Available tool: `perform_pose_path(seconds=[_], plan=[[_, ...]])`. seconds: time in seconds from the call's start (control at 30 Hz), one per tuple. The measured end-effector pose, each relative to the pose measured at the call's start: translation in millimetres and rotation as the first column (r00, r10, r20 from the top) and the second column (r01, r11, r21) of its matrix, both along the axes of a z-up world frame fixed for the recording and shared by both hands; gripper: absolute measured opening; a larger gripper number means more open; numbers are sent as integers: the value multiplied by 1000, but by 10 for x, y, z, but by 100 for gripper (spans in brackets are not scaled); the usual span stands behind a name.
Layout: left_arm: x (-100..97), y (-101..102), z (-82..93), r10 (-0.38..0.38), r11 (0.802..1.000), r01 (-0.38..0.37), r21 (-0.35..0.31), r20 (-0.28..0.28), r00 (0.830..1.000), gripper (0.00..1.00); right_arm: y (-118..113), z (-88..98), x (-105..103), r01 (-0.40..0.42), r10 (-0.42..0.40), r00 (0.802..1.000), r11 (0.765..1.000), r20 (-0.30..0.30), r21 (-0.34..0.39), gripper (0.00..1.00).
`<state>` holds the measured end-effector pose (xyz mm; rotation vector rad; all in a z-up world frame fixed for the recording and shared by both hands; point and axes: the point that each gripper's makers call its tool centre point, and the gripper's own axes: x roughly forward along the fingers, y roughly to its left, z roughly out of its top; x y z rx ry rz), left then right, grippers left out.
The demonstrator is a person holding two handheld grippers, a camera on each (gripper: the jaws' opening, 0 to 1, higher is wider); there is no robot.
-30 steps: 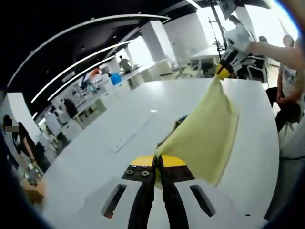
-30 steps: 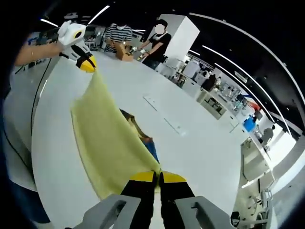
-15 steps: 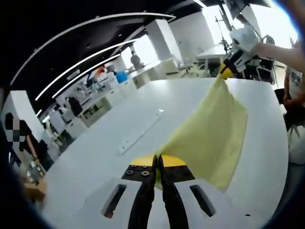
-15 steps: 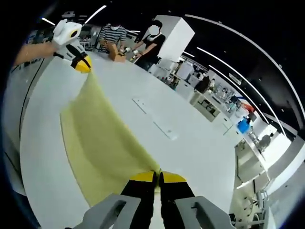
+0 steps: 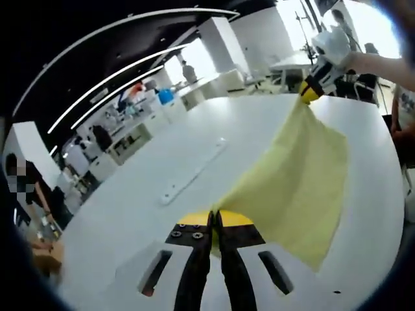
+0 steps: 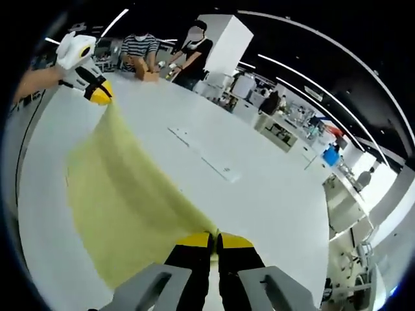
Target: Fold the garment on the visible template until the final outline fits inside the template.
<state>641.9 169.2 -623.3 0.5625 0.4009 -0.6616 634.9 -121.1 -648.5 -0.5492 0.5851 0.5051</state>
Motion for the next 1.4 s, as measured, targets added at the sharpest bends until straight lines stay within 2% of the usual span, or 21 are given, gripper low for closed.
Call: perform_pose_path(seconds=[0.13,0.3,0.63,1.17,1.33,1.4], plan=[[85,31,-151,5,1000,-5,27,-19,1000,0,-5,-116,101,14,-13,1000,1000,-20,6,0],[227,30,-326,23,1000,-23,1,-63,998,0,6,-288,205,23,-24,999,1000,-45,-13,0],[416,33,-685,29,999,-27,22,-116,993,0,-3,-613,368,32,-36,995,999,-91,-41,0],[489,60,-992,34,999,-28,37,-175,984,0,3,-934,387,37,-43,986,998,-162,-41,0],[514,123,-1085,39,994,-22,105,-158,987,0,-1,-985,404,49,-51,983,999,-175,-15,0],[527,132,-1105,41,994,-24,104,-161,986,0,-26,-1007,420,87,-85,981,996,-173,6,4]])
